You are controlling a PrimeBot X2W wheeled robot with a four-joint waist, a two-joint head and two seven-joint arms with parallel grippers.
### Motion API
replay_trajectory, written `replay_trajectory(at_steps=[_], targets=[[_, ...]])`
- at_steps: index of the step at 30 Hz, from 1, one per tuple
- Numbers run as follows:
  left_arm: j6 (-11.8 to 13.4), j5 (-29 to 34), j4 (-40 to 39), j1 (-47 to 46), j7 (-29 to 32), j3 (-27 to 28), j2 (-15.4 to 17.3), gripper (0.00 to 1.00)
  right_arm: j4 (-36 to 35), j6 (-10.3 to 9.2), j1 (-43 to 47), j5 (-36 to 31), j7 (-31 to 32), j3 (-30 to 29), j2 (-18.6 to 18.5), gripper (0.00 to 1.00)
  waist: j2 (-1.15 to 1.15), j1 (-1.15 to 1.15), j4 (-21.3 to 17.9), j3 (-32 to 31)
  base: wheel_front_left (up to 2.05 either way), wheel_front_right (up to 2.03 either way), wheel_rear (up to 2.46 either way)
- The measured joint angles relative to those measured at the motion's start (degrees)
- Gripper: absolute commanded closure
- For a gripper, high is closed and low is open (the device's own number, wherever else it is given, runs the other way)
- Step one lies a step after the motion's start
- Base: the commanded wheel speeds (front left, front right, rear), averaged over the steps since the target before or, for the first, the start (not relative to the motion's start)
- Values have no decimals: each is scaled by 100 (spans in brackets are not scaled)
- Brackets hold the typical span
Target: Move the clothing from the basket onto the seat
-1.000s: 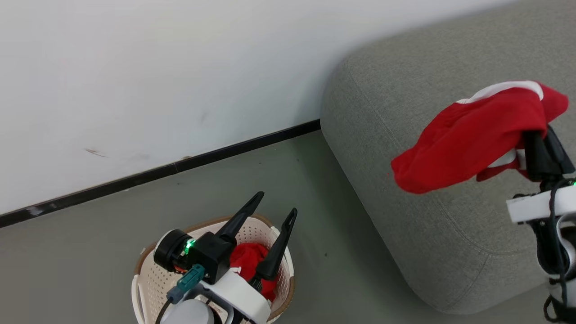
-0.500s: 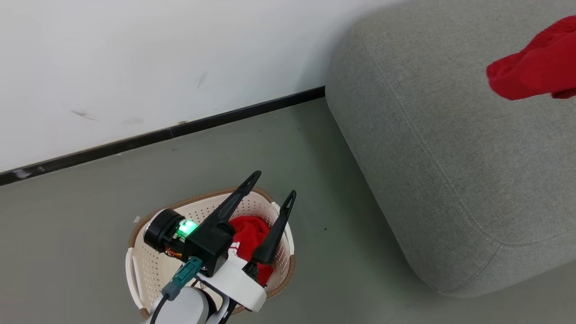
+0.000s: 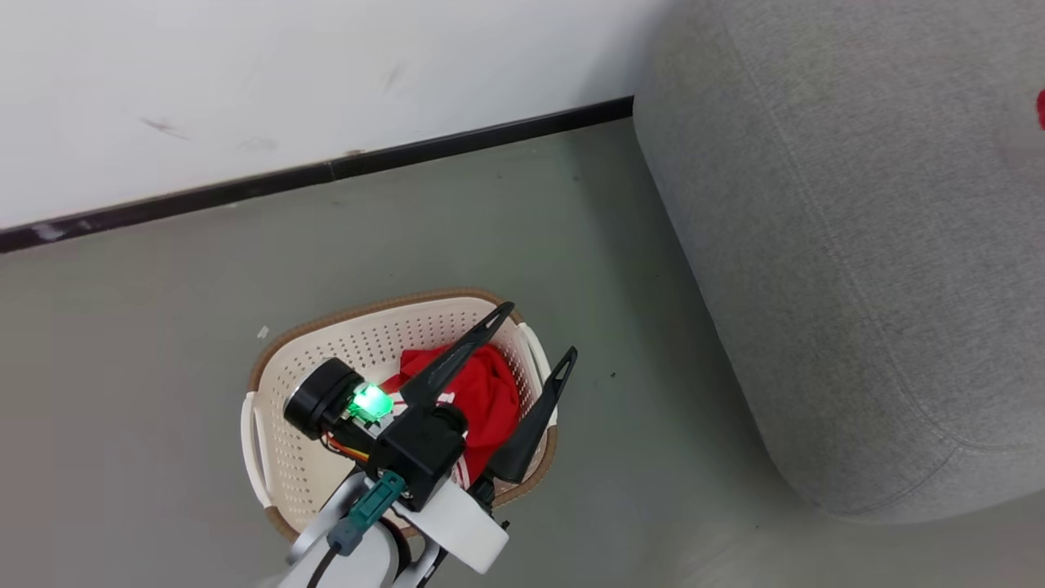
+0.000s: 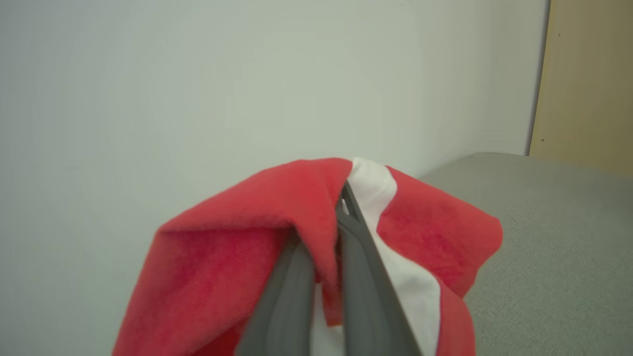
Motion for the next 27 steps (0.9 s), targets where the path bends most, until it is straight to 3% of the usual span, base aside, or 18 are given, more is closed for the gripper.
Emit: replay_trajectory(at_steps=[15,27], targets=[[-55,172,-428,-288,247,-187,43,0,873,0,-480,-326,-203,-447,-38,100,0,0,339,605,0,0,0],[-113,323,-539,-485,322,-272,53,0,1418,0,-477,-555,-255,-449,561,100,0,0,564,1033,0,0,0]])
